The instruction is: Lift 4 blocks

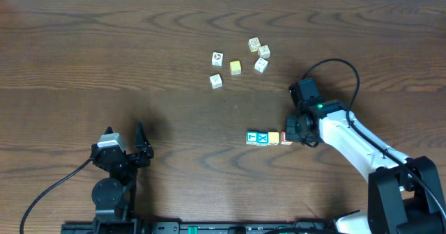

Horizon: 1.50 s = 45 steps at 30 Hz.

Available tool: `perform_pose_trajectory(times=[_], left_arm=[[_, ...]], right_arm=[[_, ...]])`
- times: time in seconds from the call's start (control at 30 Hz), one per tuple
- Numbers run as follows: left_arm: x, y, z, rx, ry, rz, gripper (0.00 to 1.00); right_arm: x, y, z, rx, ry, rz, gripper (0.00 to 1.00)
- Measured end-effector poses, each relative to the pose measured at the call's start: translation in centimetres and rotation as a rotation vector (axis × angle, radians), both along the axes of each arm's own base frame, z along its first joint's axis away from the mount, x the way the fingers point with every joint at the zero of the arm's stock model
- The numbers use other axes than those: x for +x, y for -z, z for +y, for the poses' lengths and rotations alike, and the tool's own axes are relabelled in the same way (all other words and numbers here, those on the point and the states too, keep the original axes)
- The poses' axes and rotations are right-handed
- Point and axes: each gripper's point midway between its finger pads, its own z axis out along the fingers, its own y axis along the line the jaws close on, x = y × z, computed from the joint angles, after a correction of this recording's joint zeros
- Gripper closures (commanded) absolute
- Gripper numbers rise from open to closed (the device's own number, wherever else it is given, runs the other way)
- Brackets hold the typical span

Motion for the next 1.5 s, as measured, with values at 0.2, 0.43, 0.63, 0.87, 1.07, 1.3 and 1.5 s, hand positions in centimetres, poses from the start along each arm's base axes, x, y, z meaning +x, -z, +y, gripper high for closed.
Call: perform_pose_trajectory(times=[0.2,0.43,0.63,0.87,1.07,1.3,1.5], left_arm=[[0.0,0.0,0.0,0.000,0.000,0.000,0.25],[0.0,0.0,0.0,0.000,0.000,0.000,0.25],[0.0,0.0,0.0,0.000,0.000,0.000,0.25],[0.0,0.0,0.0,0.000,0.000,0.000,0.25],[0.0,0.0,0.0,0.000,0.000,0.000,0.25],[0.0,0.0,0.0,0.000,0.000,0.000,0.25],[0.0,0.0,0.0,0.000,0.000,0.000,0.25]], right_arm=[[-0.3,0.0,1.0,0.017,-0.029,0.007,0.99],[-0.5,0.0,1.5,0.027,-0.042,0.012,0.99],[-0.6,0.0,1.5,0.027,-0.042,0.013,0.99],[-0.7,0.0,1.9,0.037,-0.061,0.014,0.99],[-0.7,0.0,2.2,0.041,-0.079,0.016,0.99],[-0.6,0.0,2.2,0.043,-0.080,0.012,0.99],[-0.6,0.0,2.3,0.043,-0.083,0.009,0.99]])
